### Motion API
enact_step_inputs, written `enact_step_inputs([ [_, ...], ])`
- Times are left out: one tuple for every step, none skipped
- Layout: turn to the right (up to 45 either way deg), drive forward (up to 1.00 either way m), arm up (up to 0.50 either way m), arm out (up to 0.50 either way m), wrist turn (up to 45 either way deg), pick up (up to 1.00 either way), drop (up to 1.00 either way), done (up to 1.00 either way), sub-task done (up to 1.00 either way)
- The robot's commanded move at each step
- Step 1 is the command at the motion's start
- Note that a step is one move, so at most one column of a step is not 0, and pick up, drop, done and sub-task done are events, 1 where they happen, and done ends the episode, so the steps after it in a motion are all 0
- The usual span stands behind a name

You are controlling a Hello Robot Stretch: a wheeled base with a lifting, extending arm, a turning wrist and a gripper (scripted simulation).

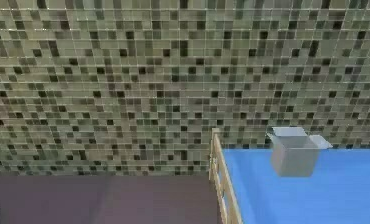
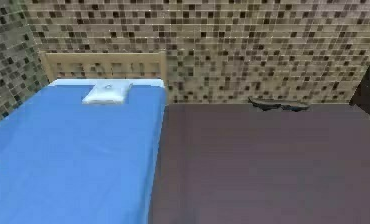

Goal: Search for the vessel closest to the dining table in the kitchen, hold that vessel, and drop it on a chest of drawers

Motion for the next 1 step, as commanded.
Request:
enact_step_inputs([
  [-45.0,0.0,0.0,0.0,0.0,0.0,0.0,0.0,0.0],
])
